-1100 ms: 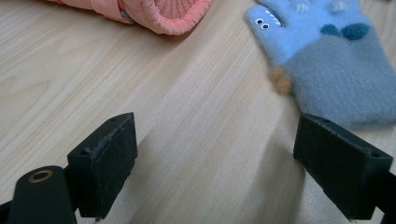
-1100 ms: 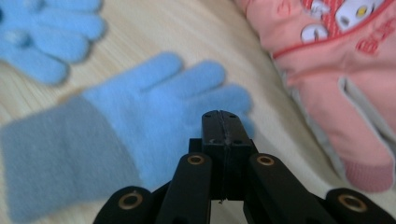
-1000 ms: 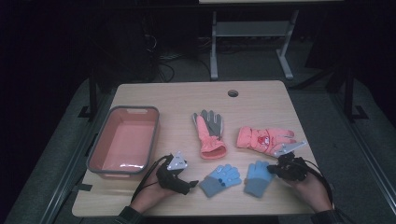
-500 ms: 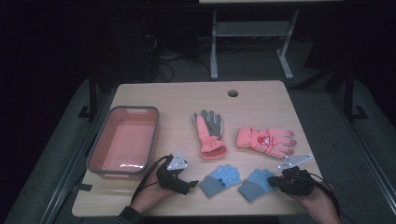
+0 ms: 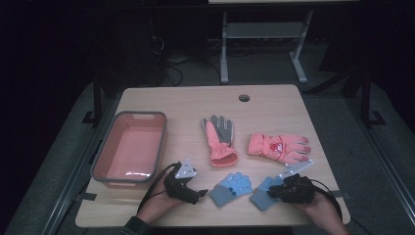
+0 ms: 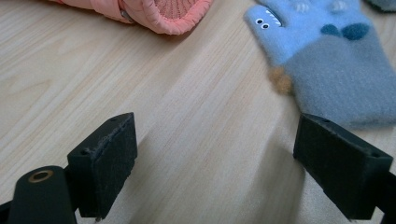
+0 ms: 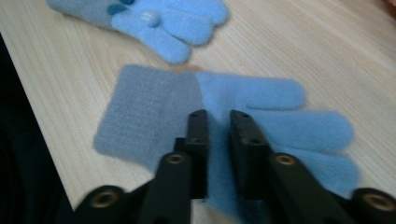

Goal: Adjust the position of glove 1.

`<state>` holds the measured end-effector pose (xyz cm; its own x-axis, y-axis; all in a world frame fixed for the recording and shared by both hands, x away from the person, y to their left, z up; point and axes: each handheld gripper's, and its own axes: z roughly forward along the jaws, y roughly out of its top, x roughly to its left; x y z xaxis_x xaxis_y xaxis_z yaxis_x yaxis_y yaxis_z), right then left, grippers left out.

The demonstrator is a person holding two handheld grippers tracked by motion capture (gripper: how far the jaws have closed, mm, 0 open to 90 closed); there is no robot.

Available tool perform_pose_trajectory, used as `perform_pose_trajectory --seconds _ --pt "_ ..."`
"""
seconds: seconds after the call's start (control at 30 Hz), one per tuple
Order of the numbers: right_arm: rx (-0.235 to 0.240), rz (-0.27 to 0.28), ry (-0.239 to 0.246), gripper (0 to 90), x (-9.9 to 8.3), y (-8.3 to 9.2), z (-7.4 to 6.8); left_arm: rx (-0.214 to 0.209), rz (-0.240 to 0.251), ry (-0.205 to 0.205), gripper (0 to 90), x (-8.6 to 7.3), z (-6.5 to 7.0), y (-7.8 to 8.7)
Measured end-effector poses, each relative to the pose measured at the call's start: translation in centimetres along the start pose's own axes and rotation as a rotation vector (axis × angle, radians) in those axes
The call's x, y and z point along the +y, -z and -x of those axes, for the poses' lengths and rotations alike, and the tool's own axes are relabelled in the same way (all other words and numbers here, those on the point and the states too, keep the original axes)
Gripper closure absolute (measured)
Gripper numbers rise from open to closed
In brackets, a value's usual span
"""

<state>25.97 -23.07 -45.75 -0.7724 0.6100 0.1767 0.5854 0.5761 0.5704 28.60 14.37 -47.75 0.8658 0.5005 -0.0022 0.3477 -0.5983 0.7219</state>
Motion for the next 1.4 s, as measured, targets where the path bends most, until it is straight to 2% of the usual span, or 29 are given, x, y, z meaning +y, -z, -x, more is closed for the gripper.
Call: perform_pose_trajectory --seconds 0.13,0.2,0.27,0.47,0.67,1.0,1.1,1.4 --pt "0.002 0.0 -0.001 85.8 0.0 0.0 0.0 0.0 0.0 0.002 12.7 0.0 0.0 0.0" --pt "0.016 0.01 -0.021 87.6 0.0 0.2 0.1 0.0 0.0 0.004 12.7 0.0 0.0 0.0" --pt "0.03 0.032 -0.04 88.3 0.0 0.7 0.1 -0.001 0.0 0.007 12.6 0.0 0.0 0.0" --pt "0.046 0.112 -0.042 89.0 0.8 1.7 0.2 -0.001 0.001 0.005 12.6 0.0 0.0 0.0" --pt "0.09 0.185 -0.036 89.0 2.7 2.0 -0.5 -0.001 0.0 0.004 12.7 0.0 0.0 0.0" --pt "0.121 0.204 0.019 88.9 6.2 0.0 -2.7 -0.001 0.003 0.009 12.7 0.0 0.0 0.0" --pt "0.13 0.203 0.033 88.9 7.3 -1.2 -3.7 -0.002 0.004 0.009 12.7 0.0 0.0 0.0" --pt "0.132 0.173 0.06 88.8 8.3 -3.0 -5.1 -0.002 0.004 0.009 12.6 0.0 0.0 0.0"
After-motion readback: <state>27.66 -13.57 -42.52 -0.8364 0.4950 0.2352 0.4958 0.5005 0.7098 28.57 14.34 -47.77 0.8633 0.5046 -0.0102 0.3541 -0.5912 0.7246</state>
